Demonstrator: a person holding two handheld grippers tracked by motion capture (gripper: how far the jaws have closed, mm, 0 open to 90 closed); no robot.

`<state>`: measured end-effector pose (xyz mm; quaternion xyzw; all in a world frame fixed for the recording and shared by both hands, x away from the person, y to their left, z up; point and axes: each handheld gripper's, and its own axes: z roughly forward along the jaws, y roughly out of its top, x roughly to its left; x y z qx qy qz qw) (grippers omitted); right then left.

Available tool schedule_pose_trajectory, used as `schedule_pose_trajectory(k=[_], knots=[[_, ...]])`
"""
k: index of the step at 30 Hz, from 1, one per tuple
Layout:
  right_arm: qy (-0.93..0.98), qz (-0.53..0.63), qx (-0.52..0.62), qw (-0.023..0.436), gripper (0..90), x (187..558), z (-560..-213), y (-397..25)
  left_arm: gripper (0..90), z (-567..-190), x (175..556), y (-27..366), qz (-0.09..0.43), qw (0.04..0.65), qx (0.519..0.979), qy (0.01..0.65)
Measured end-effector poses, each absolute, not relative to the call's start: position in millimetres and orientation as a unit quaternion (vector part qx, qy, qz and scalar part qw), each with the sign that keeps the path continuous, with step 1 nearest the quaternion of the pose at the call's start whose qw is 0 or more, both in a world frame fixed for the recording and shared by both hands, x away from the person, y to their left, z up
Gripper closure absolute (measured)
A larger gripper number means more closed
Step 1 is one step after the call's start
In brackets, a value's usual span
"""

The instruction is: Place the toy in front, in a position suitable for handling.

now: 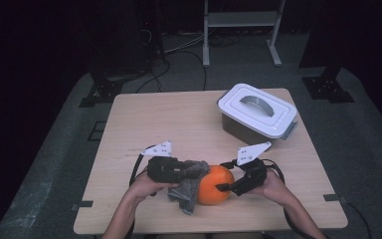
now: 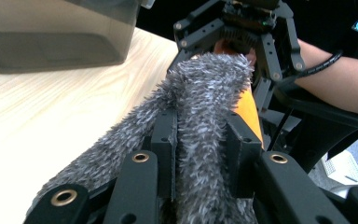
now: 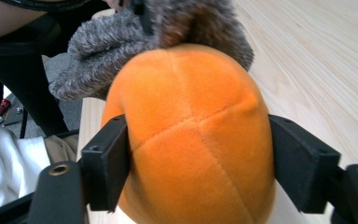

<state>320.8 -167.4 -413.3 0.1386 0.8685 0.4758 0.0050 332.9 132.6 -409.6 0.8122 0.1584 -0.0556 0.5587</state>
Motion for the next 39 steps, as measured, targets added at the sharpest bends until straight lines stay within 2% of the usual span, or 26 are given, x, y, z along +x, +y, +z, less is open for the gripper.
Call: schedule_pose_trajectory(k=[10,18,22,27,31,35,39], knots=[[0.877,0.456,0.151,0.019,24.1,324,-411,-182,68.8,-412,332,123,-0.048,0.545,0.82,0.166],[0.888,0.437,0.132,0.064,16.1,313,-397,-169,68.9,-414,331,114,-0.035,0.54,0.822,0.176],[0.891,0.433,0.121,0.068,15.8,312,-399,-163,68.8,-413,329,111,-0.035,0.538,0.824,0.173],[0.889,0.436,0.125,0.056,30.2,316,-405,-171,68.9,-414,331,115,-0.036,0.54,0.823,0.172],[0.884,0.446,0.135,0.038,34.7,320,-408,-179,68.9,-417,332,115,-0.041,0.541,0.822,0.175],[0.88,0.455,0.129,0.042,42.5,317,-408,-179,68.9,-415,332,117,-0.047,0.549,0.818,0.165],[0.864,0.486,0.131,0.032,45.5,315,-406,-176,68.9,-408,331,123,-0.052,0.559,0.813,0.156]])
